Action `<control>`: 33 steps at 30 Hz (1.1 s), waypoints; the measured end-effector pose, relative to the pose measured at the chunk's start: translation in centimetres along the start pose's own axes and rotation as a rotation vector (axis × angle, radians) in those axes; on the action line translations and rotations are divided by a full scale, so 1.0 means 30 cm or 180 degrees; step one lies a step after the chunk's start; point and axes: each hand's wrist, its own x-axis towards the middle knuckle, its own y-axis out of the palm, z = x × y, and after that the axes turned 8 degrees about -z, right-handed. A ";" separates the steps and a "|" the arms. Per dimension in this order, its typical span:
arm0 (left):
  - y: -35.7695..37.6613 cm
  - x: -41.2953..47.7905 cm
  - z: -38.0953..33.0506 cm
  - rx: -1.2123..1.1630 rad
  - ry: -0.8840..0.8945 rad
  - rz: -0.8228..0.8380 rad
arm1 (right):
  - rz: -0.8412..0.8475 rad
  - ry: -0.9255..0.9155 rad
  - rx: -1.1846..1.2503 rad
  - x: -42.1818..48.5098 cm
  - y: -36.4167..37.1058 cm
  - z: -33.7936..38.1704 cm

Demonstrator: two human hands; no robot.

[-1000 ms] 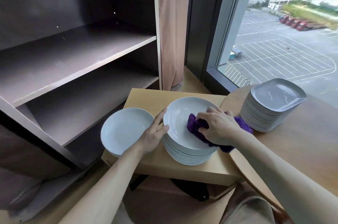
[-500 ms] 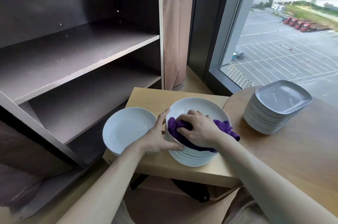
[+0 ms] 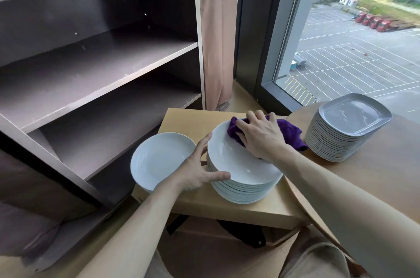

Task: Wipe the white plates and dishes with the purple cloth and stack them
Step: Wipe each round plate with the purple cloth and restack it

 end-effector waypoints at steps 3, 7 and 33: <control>-0.002 -0.004 -0.015 0.0225 -0.0004 -0.0066 | 0.0147 0.0031 -0.0116 -0.028 -0.020 -0.056; -0.003 -0.003 -0.026 0.0955 0.0228 -0.0258 | 0.0422 0.0044 -0.0052 -0.087 -0.061 -0.095; 0.009 -0.006 -0.039 0.1570 0.0396 -0.0394 | 0.0336 0.0577 0.1191 -0.132 -0.083 0.189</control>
